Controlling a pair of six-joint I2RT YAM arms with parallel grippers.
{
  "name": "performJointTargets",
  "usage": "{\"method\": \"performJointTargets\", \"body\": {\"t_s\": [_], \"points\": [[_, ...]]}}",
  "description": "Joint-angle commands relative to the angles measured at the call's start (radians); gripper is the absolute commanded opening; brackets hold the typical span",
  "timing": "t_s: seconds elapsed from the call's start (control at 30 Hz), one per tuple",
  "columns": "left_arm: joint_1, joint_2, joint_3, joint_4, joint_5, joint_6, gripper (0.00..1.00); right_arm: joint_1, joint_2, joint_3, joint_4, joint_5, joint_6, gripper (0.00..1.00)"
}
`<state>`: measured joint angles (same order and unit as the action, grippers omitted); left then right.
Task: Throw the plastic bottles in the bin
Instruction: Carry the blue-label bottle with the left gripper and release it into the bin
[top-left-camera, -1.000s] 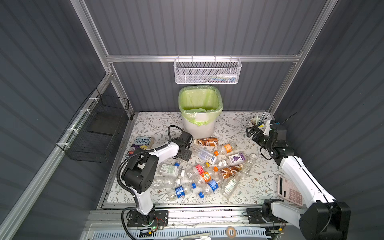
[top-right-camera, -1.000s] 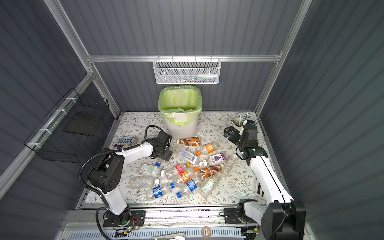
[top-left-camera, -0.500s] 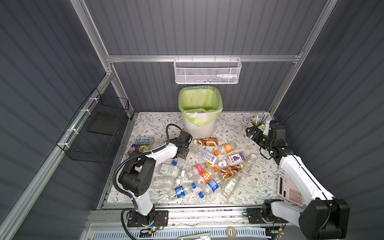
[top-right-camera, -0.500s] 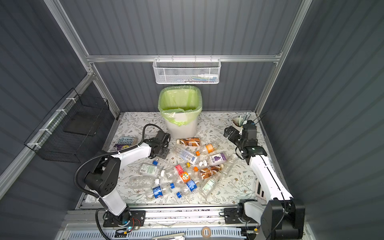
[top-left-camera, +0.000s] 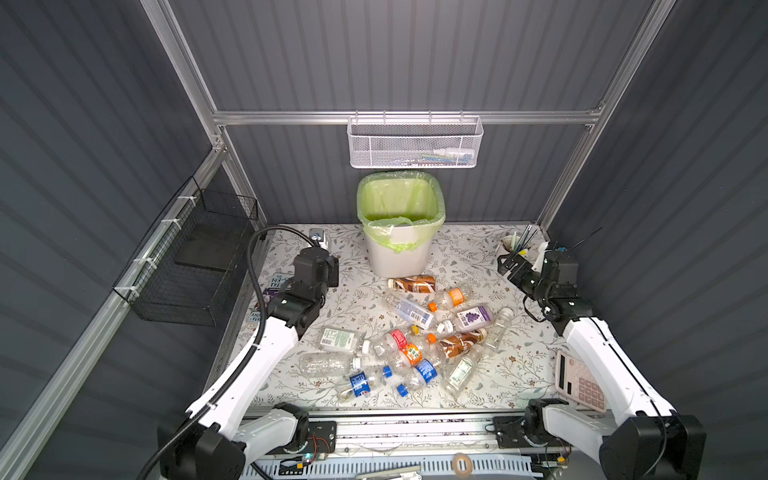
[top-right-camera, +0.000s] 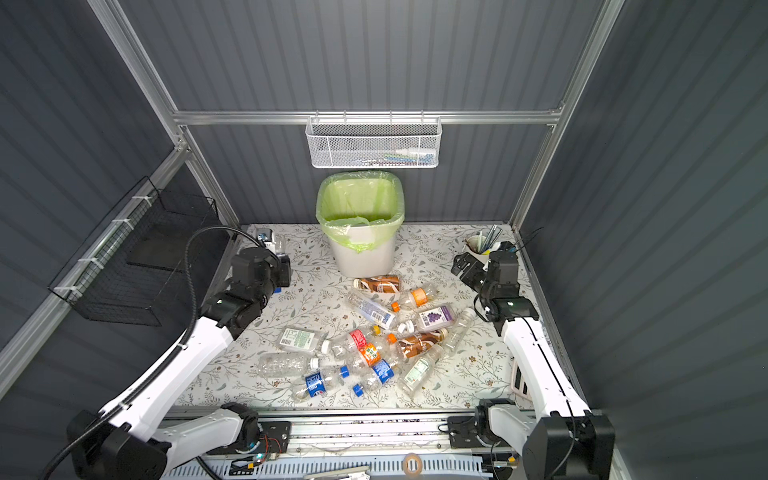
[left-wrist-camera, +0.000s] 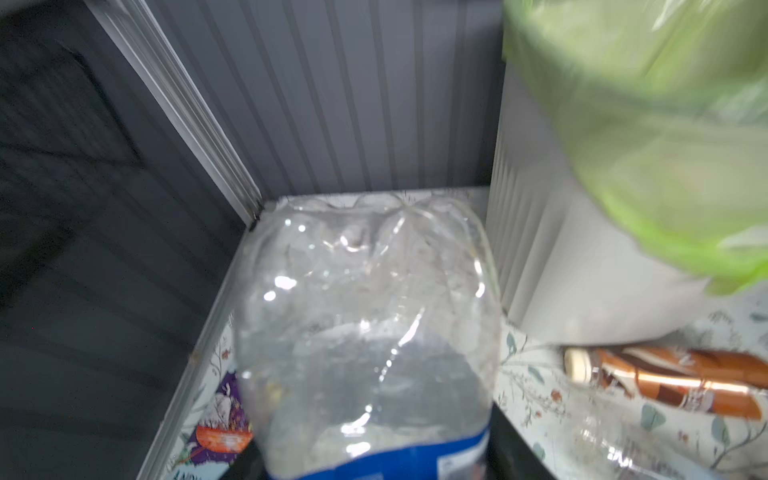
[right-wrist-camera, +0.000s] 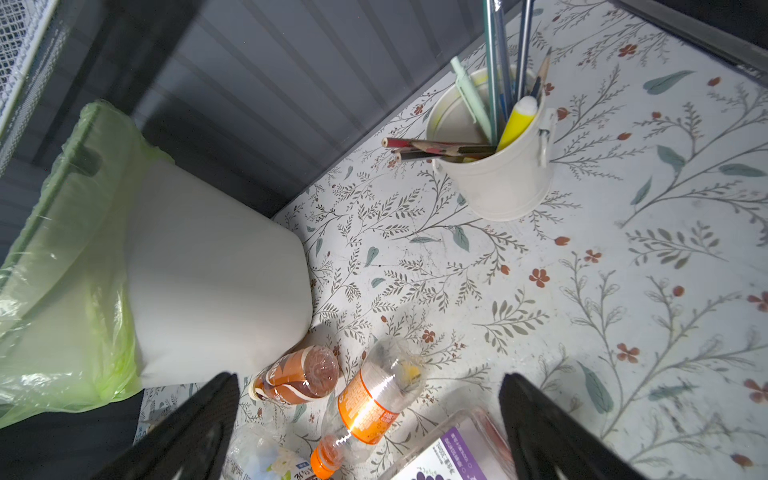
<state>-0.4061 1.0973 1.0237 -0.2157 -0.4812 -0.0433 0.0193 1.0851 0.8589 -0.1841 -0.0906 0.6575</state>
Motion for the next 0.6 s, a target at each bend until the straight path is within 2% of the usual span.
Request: {"method": "performJointTargets", "body": {"t_s": [0.0,0.1,0.27,0.33,0.4,0.47,0.5,0.57], "points": [[-0.005,-0.037,0.047,0.125,-0.024,0.071,0.52,-0.008,-0.03,-0.033,0.02,0.038,0.019,0.99],[-0.005,0.001,0.137,0.2,0.05,0.118,0.52,-0.013,-0.052,-0.056,0.043,0.039,0.033,0.99],[-0.005,0.246,0.444,0.153,0.261,0.112,0.53,-0.017,-0.071,-0.083,0.075,0.002,0.038,0.99],[-0.005,0.382,0.613,0.035,0.356,0.078,0.54,-0.018,-0.068,-0.086,0.072,-0.022,0.028,0.99],[-0.011,0.563,0.867,-0.174,0.447,0.046,0.54,-0.018,-0.063,-0.077,0.033,-0.021,0.015,0.99],[-0.026,0.71,1.071,-0.335,0.482,0.023,0.56,-0.019,-0.065,-0.066,-0.024,0.001,-0.007,0.99],[-0.031,0.738,1.115,-0.354,0.484,0.012,0.62,-0.023,-0.07,-0.063,-0.043,0.009,-0.013,0.99],[-0.035,0.73,1.091,-0.292,0.484,-0.006,0.88,-0.035,-0.088,-0.068,-0.071,0.017,-0.02,0.99]]}}
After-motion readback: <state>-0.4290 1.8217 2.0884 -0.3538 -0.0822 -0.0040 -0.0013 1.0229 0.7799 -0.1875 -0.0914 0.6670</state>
